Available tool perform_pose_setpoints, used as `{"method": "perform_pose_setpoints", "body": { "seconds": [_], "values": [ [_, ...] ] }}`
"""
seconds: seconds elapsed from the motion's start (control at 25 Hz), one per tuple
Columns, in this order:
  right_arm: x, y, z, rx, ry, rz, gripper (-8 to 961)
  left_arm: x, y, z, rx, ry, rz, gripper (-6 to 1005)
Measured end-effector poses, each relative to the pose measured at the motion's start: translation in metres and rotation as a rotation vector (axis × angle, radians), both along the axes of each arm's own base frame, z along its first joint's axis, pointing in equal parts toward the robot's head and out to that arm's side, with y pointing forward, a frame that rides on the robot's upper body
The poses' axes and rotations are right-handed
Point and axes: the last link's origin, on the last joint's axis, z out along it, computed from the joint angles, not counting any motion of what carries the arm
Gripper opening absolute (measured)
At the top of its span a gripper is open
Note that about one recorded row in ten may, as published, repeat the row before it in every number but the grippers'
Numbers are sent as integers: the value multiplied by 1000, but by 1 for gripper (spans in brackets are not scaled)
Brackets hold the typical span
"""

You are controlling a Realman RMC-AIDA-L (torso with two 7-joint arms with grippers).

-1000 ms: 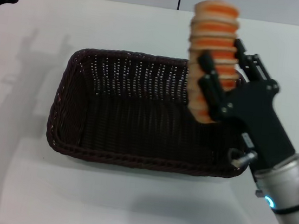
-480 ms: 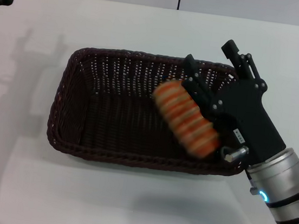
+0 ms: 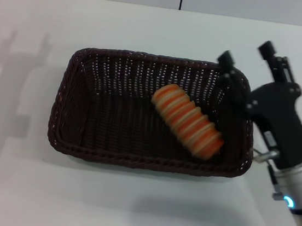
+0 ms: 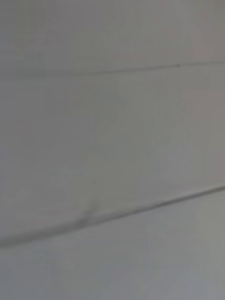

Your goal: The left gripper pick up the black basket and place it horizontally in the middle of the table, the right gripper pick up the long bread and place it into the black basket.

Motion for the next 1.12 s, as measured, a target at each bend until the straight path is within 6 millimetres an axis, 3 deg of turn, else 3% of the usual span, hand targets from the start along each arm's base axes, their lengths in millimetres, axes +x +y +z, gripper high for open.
{"method": "perform_pose_setpoints", "body": {
  "seconds": [0.2,0.28,0.32,0.48,0.76,1.12],
  "values": [
    [41,-16,39,237,64,-184,837,-13,-3,5,9,-46,32,798],
    [72,-33,62,368,61,-316,837,-21,-5,8,8,-99,40,798],
    [72,-33,62,368,61,-316,837,-26,-7,10,7,-126,46,798],
    [108,-67,89,540,49,-476,837,-38,-10,12,5,-165,69,798],
    [124,-94,102,643,40,-569,837,-48,-16,11,6,-159,105,798],
    [128,-91,102,628,11,-582,837,-52,-17,9,-2,-150,122,798]
  ]
}}
